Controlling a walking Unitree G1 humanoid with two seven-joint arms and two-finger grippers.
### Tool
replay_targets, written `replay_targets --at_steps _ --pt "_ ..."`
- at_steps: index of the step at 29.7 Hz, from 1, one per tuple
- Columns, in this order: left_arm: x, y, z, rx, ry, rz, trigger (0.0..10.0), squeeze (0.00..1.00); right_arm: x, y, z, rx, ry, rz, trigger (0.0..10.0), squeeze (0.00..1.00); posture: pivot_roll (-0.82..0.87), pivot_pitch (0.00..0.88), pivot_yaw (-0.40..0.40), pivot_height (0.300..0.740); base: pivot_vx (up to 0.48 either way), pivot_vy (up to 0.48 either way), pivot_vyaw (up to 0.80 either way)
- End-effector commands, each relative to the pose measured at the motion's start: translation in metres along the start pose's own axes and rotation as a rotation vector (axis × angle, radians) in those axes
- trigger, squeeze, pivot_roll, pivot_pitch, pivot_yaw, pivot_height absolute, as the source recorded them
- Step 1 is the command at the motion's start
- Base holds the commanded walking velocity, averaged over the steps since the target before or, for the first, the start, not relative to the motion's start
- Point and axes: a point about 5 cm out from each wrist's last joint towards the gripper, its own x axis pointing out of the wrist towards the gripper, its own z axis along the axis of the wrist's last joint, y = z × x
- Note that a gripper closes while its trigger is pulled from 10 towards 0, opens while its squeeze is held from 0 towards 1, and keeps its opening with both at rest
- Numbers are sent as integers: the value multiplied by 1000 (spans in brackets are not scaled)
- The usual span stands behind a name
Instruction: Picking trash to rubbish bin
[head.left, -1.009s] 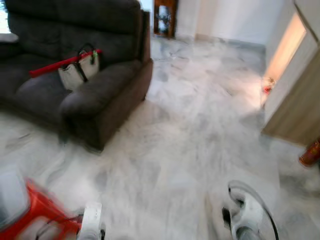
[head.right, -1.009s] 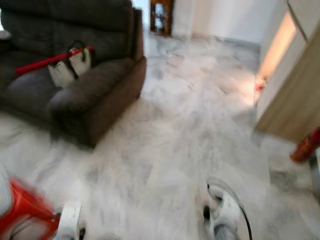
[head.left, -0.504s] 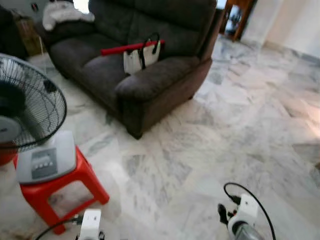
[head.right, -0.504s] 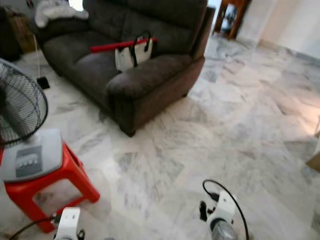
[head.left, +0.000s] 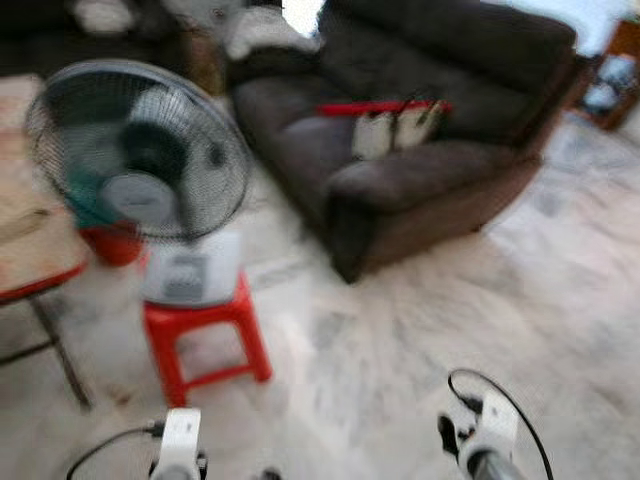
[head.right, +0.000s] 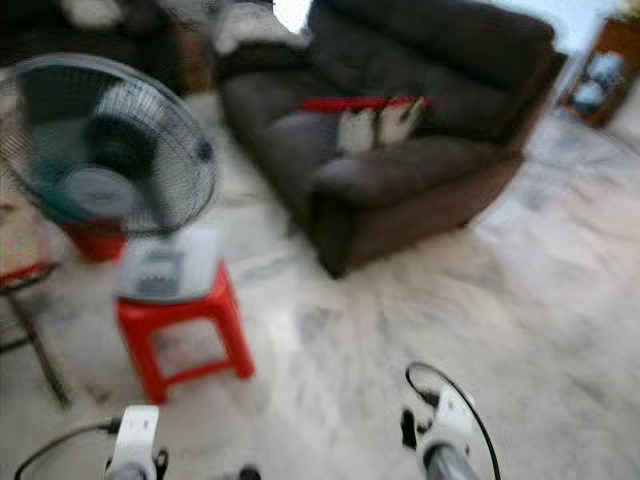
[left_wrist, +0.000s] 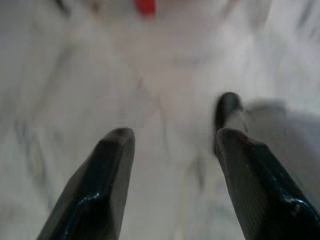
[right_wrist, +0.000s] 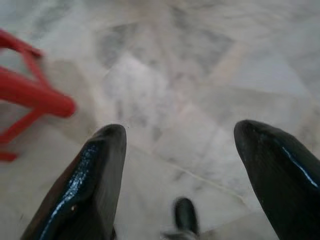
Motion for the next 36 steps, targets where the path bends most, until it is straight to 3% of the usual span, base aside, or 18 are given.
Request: replay_targets --at_steps 1,31,36 --pt "1 1 5 -9 -11 6 10000 0 0 1 2 -1 -3 2 10000 0 21 79 -77 740 0 0 800" --pt "2 -2 15 7 -63 -9 10000 0 1 1 3 2 -10 1 10000 0 24 105 -78 740 0 0 800" --pt "2 -4 18 -26 -75 -9 10000 0 1 0 6 37 -23 2 10000 0 29 117 -86 740 0 0 0"
